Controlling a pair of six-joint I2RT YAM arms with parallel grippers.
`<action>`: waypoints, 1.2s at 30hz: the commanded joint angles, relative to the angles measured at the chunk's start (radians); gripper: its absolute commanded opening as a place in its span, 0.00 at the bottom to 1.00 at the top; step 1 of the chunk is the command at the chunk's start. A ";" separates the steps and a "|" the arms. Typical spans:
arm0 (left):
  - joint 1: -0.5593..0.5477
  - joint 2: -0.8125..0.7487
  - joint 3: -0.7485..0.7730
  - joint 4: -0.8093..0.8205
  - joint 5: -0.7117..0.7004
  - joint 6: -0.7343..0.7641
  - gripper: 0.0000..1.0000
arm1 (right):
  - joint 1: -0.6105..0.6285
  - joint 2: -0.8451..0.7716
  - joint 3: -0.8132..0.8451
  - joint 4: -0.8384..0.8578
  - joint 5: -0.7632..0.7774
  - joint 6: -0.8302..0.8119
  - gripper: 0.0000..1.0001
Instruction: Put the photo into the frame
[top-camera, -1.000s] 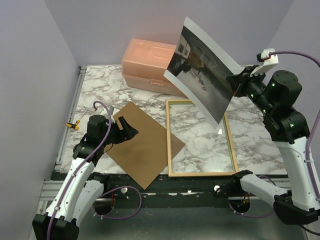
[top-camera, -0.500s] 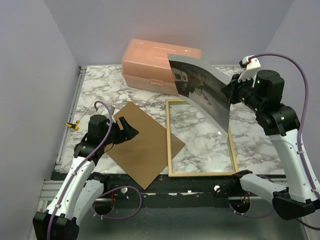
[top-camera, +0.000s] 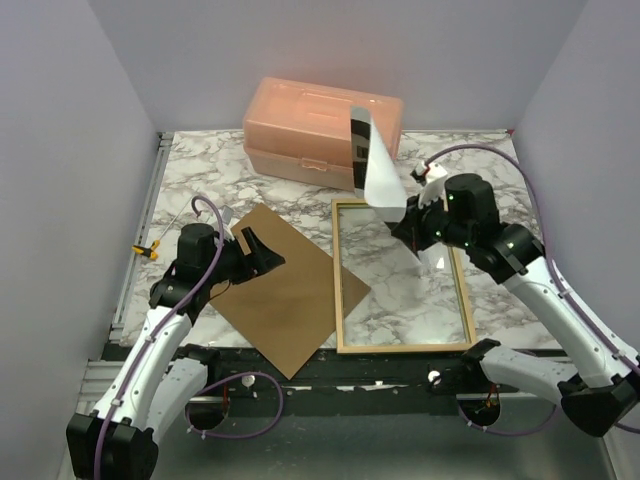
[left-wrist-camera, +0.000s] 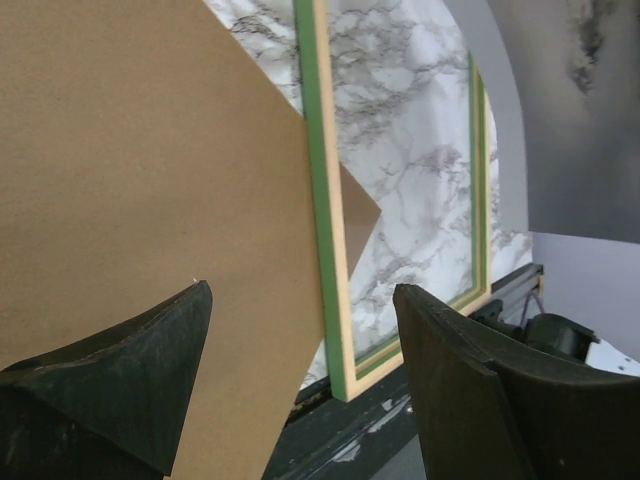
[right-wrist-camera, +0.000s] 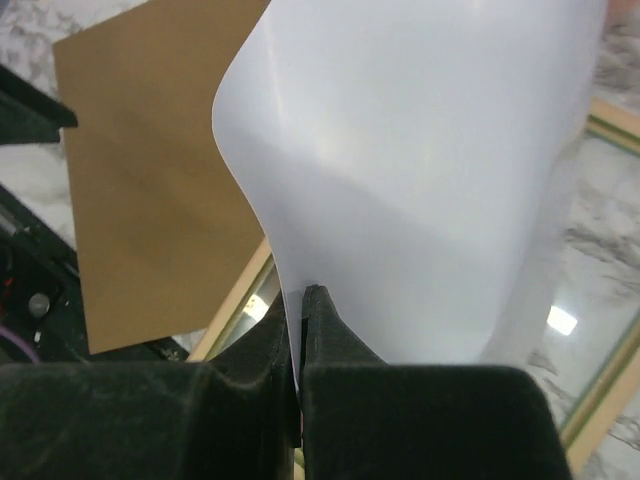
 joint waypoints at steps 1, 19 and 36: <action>-0.003 0.008 0.064 0.057 0.074 -0.066 0.78 | 0.113 0.026 -0.054 0.071 0.039 0.077 0.00; -0.041 0.104 -0.058 0.218 0.146 -0.265 0.86 | 0.406 0.152 -0.367 0.382 0.142 0.311 0.08; -0.100 0.382 -0.260 0.667 0.191 -0.469 0.81 | 0.445 0.206 -0.438 0.523 0.032 0.378 0.42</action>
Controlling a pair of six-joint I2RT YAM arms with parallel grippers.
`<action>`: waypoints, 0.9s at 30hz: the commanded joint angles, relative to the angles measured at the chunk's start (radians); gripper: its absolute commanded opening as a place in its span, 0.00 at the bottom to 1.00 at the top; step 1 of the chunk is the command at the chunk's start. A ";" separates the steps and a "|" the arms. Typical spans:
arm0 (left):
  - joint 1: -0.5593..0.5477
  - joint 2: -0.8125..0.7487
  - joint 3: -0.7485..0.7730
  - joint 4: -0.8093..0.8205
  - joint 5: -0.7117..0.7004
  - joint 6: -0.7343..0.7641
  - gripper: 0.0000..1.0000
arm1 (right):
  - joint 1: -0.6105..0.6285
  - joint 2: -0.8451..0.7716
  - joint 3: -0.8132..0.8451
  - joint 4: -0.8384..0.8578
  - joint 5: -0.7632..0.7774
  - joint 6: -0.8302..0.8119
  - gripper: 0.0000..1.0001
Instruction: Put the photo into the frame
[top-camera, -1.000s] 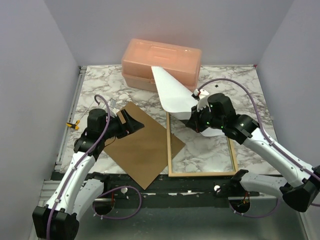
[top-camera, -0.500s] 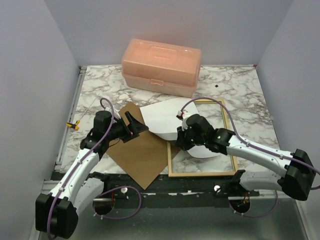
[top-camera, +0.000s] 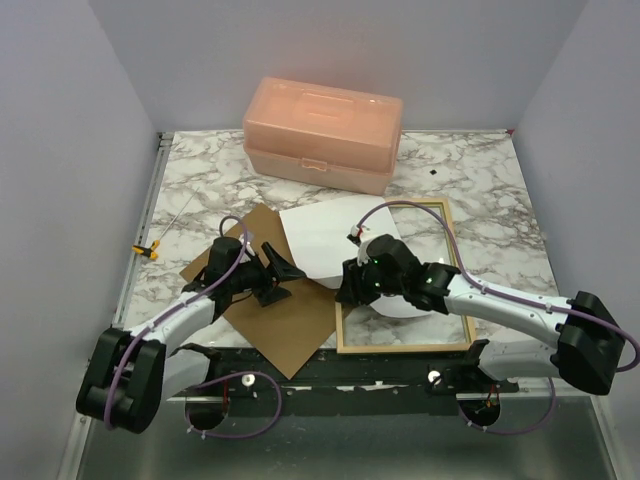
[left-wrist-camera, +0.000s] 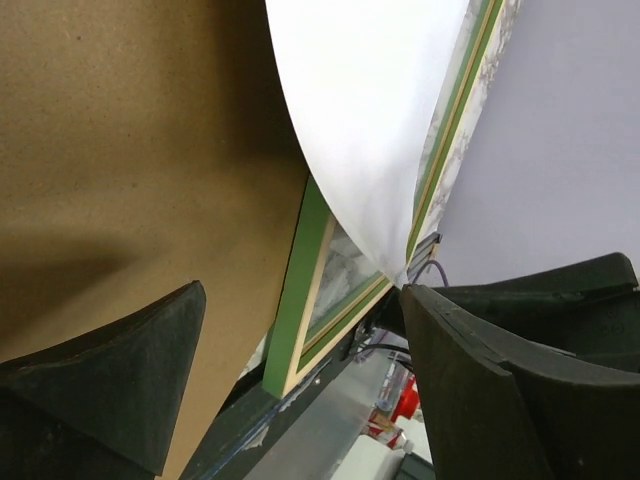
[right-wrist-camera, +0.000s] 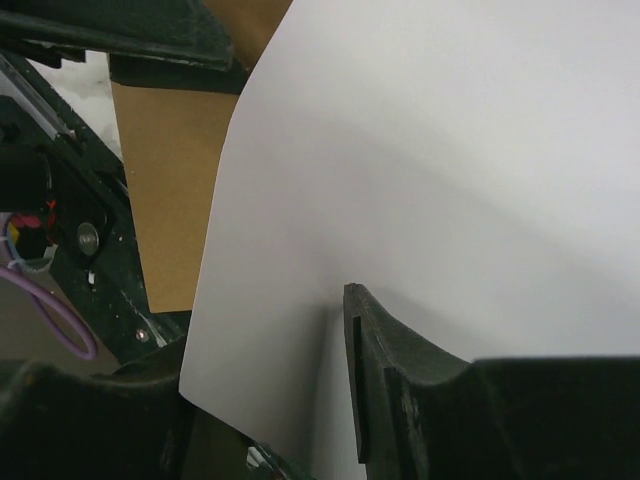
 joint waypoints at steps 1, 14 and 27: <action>-0.023 0.095 -0.012 0.223 0.038 -0.068 0.80 | 0.009 0.013 -0.007 0.055 -0.041 0.019 0.45; -0.056 0.286 0.029 0.406 0.057 -0.092 0.58 | 0.010 0.018 0.041 0.116 -0.156 0.069 0.73; -0.090 0.404 0.052 0.419 0.009 0.010 0.42 | -0.067 -0.034 0.082 0.122 -0.107 0.191 0.89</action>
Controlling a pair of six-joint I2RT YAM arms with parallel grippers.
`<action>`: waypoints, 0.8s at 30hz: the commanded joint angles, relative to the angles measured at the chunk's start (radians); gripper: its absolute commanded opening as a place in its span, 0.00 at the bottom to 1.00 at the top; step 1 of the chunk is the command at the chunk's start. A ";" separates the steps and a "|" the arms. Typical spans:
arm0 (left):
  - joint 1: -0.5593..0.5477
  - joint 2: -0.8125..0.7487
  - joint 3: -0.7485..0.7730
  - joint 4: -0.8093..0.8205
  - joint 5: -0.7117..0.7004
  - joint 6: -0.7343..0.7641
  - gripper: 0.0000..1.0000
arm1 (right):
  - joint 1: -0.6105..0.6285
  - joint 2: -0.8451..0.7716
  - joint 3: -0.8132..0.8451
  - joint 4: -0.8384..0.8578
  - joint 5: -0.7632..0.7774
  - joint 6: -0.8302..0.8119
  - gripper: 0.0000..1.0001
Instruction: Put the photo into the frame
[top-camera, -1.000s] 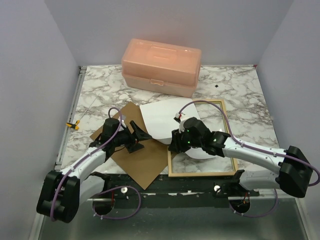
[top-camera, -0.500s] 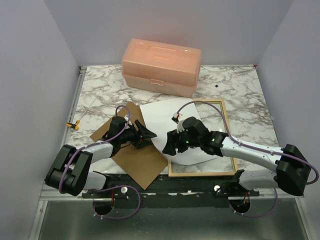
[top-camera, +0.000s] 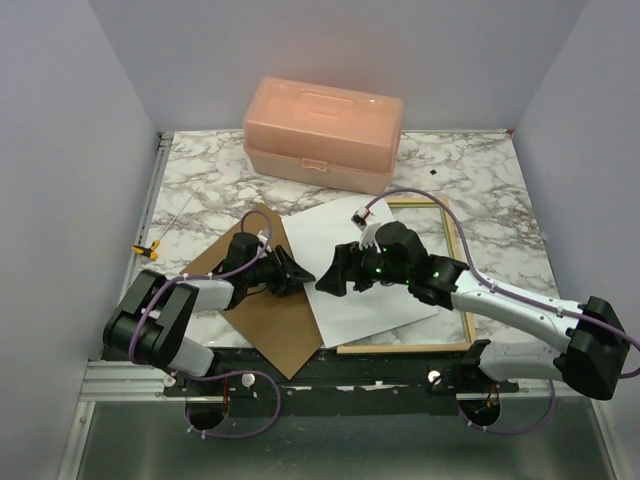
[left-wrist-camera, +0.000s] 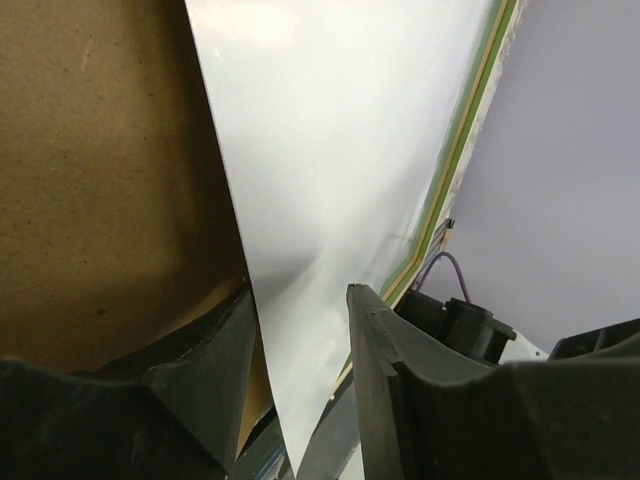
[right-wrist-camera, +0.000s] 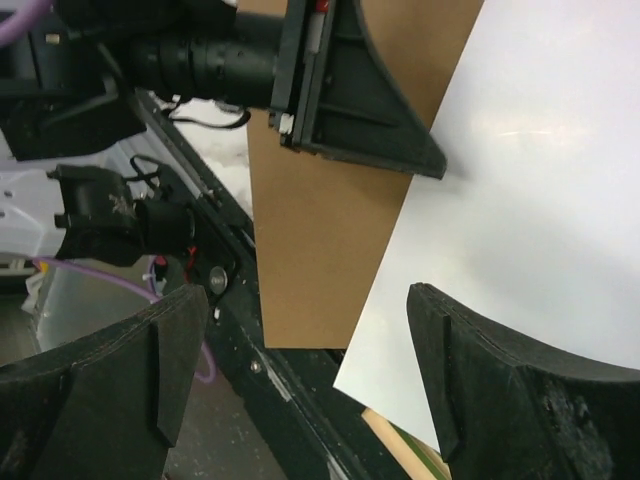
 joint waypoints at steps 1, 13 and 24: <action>-0.024 0.036 0.026 0.057 -0.024 0.039 0.42 | -0.062 -0.004 0.024 0.018 -0.027 0.070 0.89; -0.045 0.036 0.044 0.070 -0.060 0.055 0.10 | -0.279 -0.035 -0.069 0.117 -0.230 0.187 0.89; -0.045 -0.135 0.140 -0.253 -0.035 0.262 0.00 | -0.399 -0.065 -0.055 0.018 -0.279 0.161 0.89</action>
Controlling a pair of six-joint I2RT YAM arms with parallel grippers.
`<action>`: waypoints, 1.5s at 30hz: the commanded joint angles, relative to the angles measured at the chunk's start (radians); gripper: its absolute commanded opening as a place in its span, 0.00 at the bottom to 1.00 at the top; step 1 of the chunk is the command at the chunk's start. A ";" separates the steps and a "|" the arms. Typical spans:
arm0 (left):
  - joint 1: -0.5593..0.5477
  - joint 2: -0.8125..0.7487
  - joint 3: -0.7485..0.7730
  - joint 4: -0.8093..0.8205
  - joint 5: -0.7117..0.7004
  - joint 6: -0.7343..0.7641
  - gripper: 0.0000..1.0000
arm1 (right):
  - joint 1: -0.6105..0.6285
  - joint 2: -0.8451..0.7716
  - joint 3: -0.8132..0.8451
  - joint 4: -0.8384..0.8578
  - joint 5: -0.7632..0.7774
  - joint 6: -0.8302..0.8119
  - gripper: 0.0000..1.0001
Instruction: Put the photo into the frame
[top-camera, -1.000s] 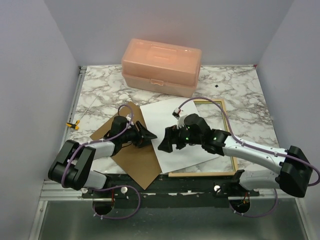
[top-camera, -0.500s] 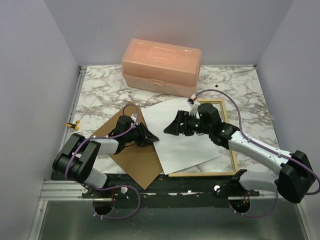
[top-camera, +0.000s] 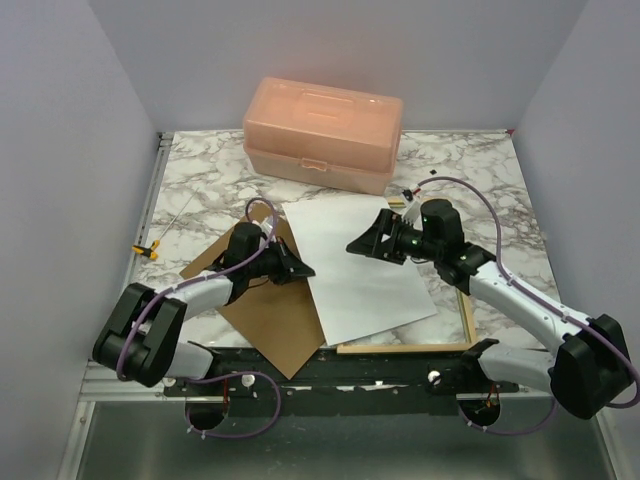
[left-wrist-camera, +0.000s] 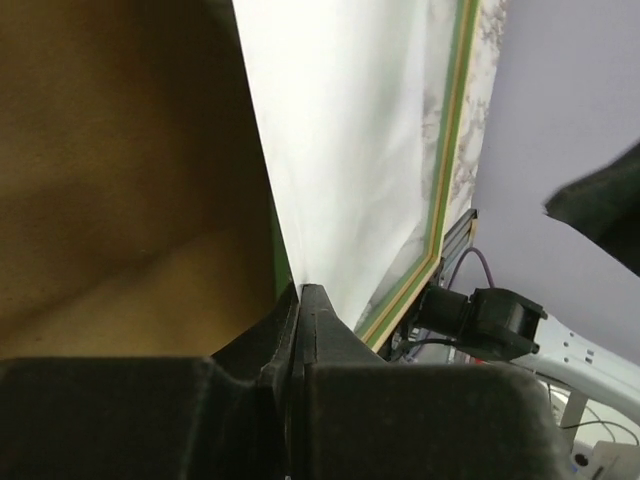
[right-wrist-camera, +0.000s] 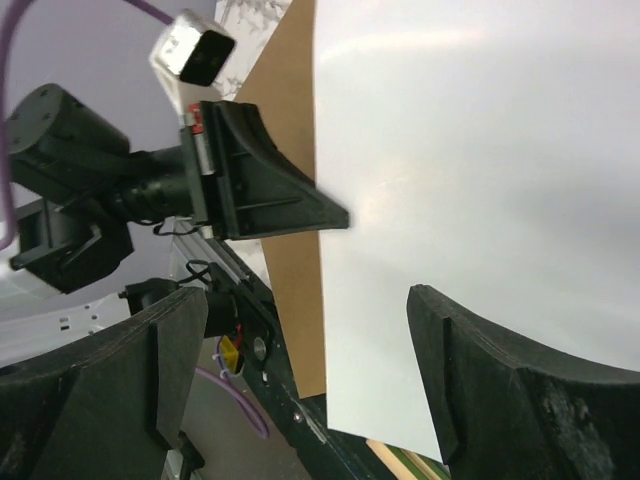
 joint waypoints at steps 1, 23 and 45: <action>-0.006 -0.100 0.092 -0.224 0.009 0.179 0.00 | -0.029 -0.016 0.025 -0.064 -0.042 -0.018 0.89; -0.119 -0.012 0.267 -0.422 0.076 0.263 0.00 | -0.108 -0.047 0.089 -0.177 -0.020 -0.072 0.94; -0.128 0.127 0.432 -0.480 0.078 0.296 0.00 | -0.120 -0.045 0.153 -0.279 0.037 -0.131 0.94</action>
